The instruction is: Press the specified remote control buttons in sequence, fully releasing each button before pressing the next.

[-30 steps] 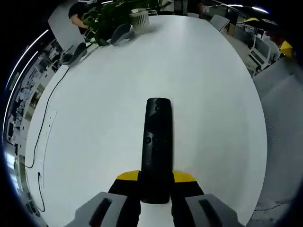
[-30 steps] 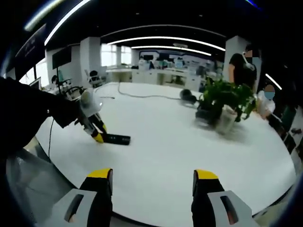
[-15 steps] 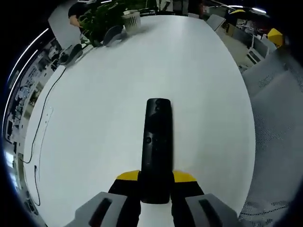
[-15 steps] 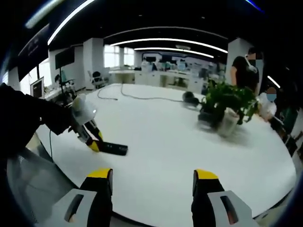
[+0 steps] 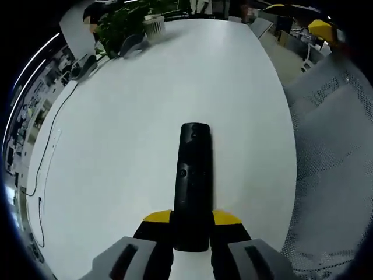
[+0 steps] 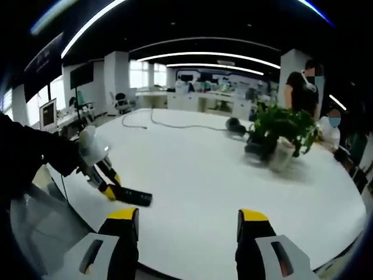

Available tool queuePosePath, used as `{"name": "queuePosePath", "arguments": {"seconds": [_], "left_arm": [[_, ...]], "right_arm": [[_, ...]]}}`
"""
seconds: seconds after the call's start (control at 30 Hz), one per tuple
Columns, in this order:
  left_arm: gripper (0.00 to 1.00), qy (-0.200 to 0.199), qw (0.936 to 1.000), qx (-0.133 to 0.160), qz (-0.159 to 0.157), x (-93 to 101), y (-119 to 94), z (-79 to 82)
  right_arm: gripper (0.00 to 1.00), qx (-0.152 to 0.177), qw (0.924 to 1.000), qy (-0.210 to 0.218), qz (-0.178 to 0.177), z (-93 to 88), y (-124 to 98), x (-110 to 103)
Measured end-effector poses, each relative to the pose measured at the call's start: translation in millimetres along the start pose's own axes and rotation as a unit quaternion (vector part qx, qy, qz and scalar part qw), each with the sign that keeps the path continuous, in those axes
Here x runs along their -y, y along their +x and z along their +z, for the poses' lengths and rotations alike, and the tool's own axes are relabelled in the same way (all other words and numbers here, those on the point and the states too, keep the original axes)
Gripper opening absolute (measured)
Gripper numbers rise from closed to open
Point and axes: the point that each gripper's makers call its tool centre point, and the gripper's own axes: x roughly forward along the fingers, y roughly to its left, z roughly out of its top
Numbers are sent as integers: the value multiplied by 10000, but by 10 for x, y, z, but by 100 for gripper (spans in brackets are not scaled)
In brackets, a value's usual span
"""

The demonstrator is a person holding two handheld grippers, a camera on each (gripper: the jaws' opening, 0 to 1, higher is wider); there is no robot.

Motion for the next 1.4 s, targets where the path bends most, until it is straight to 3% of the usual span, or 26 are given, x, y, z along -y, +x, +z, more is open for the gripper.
{"name": "queuePosePath", "arguments": {"seconds": [0.33, 0.57, 0.7, 0.8, 0.83, 0.87, 1.0, 1.2, 1.27, 1.33, 1.4], "left_arm": [[22, 119, 9998, -7, -152, 333, -26, -13], [22, 2, 9998, 35, -208, 480, -39, -32], [22, -137, 9991, 73, -390, 610, -20, -49], [22, -158, 9992, 79, -365, 651, 24, -72], [22, 27, 9994, 228, -263, 616, 29, -28], [22, -163, 9993, 161, -304, 654, 15, -65], [23, -58, 9995, 211, -223, 651, 17, -62], [24, -220, 9991, 327, -134, 648, 4, -75], [24, -237, 9989, 386, -103, 657, 3, -76], [24, -275, 9984, 483, -66, 656, -1, -80], [24, -260, 9979, 593, -21, 657, -4, -81]], "right_arm": [[65, 97, 9999, 3, -56, 23, -33, 29], [64, 205, 9995, 185, -130, 46, -62, 85], [64, 224, 9995, 203, -82, 52, -61, 68], [63, 231, 9995, 196, -79, 52, -60, 66], [63, 227, 9995, 204, -87, 48, -64, 70], [63, 242, 9994, 219, -99, 51, -67, 76], [62, 230, 9993, 280, -119, 42, -69, 91], [61, 243, 9990, 344, -133, 46, -76, 104], [54, 382, 9983, 425, -58, 109, -108, 103], [44, 800, 9947, 632, 100, 258, -165, 75], [40, 911, 9930, 712, 256, 325, -185, 38]]}}
